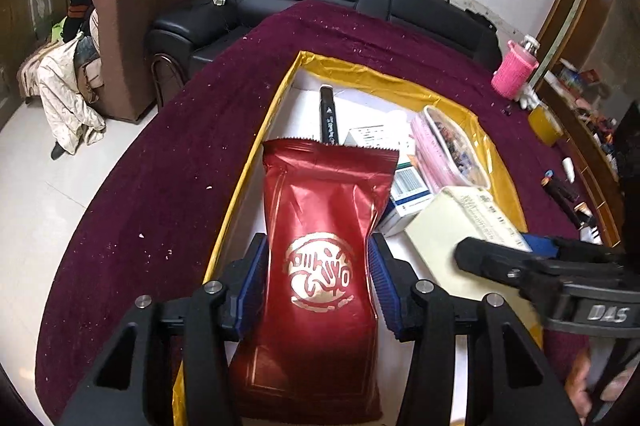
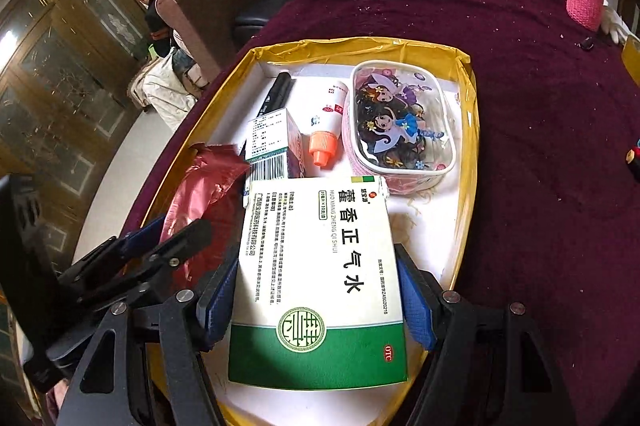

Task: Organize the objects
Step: 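Carry the packet and green box into the tray and open both tools, then move both tools back over the remaining items on the table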

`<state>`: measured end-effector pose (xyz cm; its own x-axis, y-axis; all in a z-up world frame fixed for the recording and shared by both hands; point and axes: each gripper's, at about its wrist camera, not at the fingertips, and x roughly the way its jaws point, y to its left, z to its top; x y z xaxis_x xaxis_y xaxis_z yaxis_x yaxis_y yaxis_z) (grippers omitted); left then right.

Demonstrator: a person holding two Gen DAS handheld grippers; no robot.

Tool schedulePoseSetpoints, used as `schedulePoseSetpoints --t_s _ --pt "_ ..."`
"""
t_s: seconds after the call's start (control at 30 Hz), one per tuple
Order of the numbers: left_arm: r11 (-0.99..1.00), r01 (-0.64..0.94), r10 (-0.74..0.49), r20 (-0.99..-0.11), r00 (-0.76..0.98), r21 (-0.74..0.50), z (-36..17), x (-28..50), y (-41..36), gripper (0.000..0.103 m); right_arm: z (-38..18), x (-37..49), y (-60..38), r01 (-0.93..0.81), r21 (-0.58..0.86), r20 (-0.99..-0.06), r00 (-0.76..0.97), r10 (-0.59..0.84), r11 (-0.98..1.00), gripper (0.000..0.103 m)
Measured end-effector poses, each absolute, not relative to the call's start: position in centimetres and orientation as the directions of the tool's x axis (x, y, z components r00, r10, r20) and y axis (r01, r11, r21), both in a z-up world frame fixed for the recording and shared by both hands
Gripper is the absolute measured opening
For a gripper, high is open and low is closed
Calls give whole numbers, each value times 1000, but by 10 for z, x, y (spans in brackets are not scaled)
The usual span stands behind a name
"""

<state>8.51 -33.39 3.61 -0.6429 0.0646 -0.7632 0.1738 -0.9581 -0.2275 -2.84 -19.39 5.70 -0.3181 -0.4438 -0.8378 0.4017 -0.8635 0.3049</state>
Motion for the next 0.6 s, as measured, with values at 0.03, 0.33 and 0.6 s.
schedulePoseSetpoints --t_s 0.03,0.33,0.6 --pt "-957 176 62 -755 -653 -231 40 87 -335 49 56 -29 -195 402 299 -839 -320 -439 -865 76" --pt "-945 175 43 -638 -769 -275 86 121 -347 78 51 -25 -204 421 258 -847 -335 -413 -870 77" --pt "-923 214 40 -632 -774 -320 88 140 -358 83 50 -5 -214 485 218 -864 -307 -398 -847 81"
